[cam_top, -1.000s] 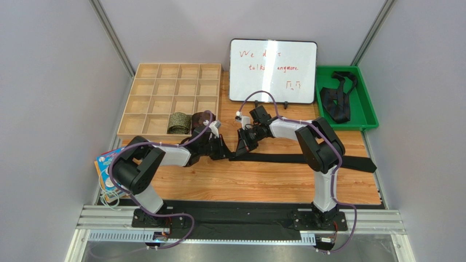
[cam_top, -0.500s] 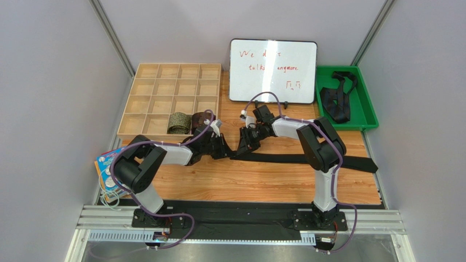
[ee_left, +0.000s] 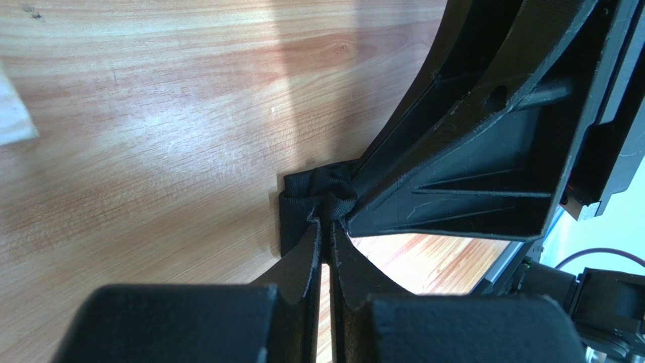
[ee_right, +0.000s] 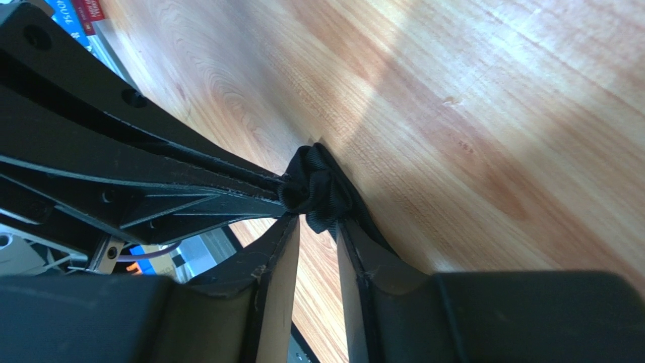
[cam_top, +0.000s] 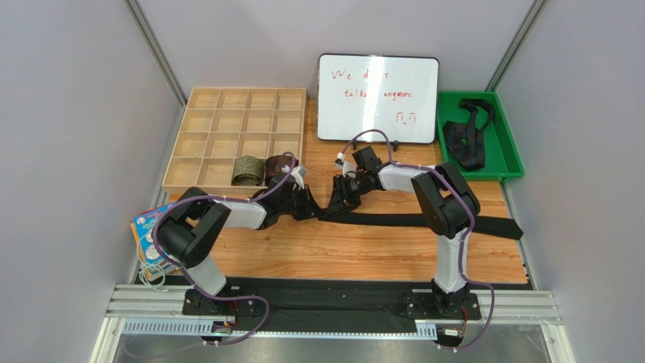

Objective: Roll the ties
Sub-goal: Roll the tie at the center of the board.

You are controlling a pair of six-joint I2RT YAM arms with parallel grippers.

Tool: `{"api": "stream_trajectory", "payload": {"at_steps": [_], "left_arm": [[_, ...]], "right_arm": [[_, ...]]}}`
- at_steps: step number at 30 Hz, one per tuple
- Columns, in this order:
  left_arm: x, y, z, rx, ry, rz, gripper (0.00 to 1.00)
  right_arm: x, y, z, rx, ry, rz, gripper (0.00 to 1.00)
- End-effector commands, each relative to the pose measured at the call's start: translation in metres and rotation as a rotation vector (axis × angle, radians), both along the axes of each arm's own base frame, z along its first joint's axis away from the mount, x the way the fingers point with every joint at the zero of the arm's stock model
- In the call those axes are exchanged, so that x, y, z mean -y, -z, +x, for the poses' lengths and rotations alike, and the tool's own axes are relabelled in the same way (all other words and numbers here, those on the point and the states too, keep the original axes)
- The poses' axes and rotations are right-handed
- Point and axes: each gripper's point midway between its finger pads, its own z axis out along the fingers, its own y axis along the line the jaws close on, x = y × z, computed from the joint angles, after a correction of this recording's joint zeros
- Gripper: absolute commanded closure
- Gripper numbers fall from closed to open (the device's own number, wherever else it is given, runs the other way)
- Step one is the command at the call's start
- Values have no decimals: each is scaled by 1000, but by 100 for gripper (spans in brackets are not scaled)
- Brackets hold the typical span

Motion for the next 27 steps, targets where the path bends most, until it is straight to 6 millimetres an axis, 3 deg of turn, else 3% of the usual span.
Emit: {"api": "stream_trajectory", "payload": {"at_steps": [1,10,19,23,27], "left_arm": [[-23,34,-6,-71,-54,136,92],[-19,31,-6,-65,-34,123,92],[-17,33,-5,-71,-30,116,90],[-15,29,-4,-64,-20,107,83],[-18,21,-4,-31,-5,124,69]], "right_arm": [[-3,-16,3,22,5,48,66],[-9,-5,14,-25,81,25,69],[-8,14,16,-62,124,-54,81],[-3,26,12,-63,118,-112,100],[5,35,9,-53,98,-156,100]]}}
